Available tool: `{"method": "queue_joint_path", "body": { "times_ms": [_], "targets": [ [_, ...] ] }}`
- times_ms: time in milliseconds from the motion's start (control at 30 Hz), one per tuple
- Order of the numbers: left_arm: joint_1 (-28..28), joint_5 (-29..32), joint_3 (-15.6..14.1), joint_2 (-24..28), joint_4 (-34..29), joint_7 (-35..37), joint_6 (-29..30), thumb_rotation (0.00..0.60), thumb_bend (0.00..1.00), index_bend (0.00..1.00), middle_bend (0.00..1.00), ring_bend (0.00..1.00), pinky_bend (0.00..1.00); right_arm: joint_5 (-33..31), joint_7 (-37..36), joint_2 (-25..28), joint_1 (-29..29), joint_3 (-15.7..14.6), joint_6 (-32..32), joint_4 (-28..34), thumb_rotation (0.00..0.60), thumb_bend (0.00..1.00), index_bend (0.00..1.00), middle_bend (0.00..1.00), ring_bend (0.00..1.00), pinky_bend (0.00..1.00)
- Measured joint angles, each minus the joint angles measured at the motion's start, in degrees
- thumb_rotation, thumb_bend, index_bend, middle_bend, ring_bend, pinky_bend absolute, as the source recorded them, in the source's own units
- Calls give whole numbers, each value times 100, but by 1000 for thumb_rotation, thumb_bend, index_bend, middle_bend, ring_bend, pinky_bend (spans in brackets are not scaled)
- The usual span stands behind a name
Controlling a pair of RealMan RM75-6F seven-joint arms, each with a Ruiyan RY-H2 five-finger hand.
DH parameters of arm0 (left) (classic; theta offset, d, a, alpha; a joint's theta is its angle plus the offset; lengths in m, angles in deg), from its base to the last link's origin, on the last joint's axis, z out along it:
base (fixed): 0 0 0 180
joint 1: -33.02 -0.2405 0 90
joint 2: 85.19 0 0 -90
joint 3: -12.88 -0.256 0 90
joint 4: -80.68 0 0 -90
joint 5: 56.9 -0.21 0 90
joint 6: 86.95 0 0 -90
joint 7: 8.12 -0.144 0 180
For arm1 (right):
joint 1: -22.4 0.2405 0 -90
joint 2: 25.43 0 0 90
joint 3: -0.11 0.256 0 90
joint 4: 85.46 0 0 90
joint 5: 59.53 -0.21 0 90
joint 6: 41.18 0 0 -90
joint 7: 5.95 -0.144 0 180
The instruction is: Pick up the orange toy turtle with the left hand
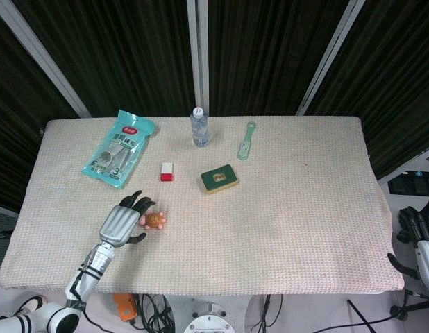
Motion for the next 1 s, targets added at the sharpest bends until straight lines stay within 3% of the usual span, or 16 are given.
{"method": "queue_joint_path", "body": {
  "times_ms": [167, 467, 1000],
  "targets": [
    [115, 184, 9, -156, 101, -156, -58, 600, 189, 274, 221, 83, 205, -18, -113, -26, -3, 0, -25, -124, 600, 158, 0, 0, 0, 0],
    [297, 402, -20, -384, 392, -181, -183, 600, 189, 276, 232, 103, 225, -54, -181, -45, -2, 25, -40, -203, 600, 158, 0, 0, 0, 0],
    [485, 623, -63, -601, 760, -161, -212, 600, 191, 346, 347, 247, 365, -68, -154, -27, 19, 27, -104, -180, 600, 158, 0, 0, 0, 0]
  ]
}}
